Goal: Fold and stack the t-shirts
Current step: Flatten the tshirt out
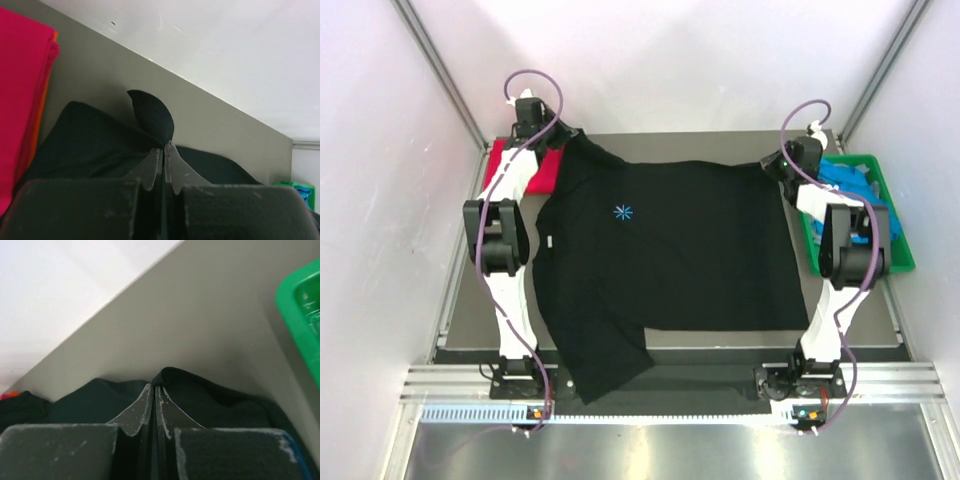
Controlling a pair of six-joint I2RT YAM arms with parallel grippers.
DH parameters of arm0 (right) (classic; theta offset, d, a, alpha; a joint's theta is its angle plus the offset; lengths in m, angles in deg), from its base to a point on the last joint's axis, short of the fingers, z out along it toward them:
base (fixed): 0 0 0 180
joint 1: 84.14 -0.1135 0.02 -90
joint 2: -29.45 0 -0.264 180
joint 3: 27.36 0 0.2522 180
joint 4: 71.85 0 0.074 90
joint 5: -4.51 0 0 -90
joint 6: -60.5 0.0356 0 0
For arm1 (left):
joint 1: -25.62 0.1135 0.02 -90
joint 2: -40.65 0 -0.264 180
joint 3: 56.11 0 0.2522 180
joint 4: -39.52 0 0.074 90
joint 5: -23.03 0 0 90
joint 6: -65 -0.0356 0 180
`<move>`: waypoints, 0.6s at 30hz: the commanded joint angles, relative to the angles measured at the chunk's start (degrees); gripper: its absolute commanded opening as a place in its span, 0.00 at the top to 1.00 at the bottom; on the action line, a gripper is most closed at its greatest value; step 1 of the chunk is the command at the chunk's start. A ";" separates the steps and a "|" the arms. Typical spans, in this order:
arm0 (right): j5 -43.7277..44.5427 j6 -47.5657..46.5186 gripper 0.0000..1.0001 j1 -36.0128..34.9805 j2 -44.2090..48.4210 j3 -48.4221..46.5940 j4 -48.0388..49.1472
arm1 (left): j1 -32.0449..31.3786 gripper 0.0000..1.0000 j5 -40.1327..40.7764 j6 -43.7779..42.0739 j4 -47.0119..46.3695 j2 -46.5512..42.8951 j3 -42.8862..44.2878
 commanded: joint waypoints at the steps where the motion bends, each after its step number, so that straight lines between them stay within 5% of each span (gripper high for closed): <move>1: -1.97 0.57 1.00 1.90 -3.74 -7.91 6.19 | 0.10 1.00 -2.84 0.70 -7.51 2.59 6.34; 12: -4.25 -0.66 1.00 4.19 -10.09 -17.68 -3.92 | 0.10 1.00 1.46 -0.89 1.71 1.04 6.54; 18: -6.36 0.13 1.00 5.16 -6.84 -11.21 -4.02 | 2.64 1.00 3.39 -3.61 4.88 -7.83 -2.07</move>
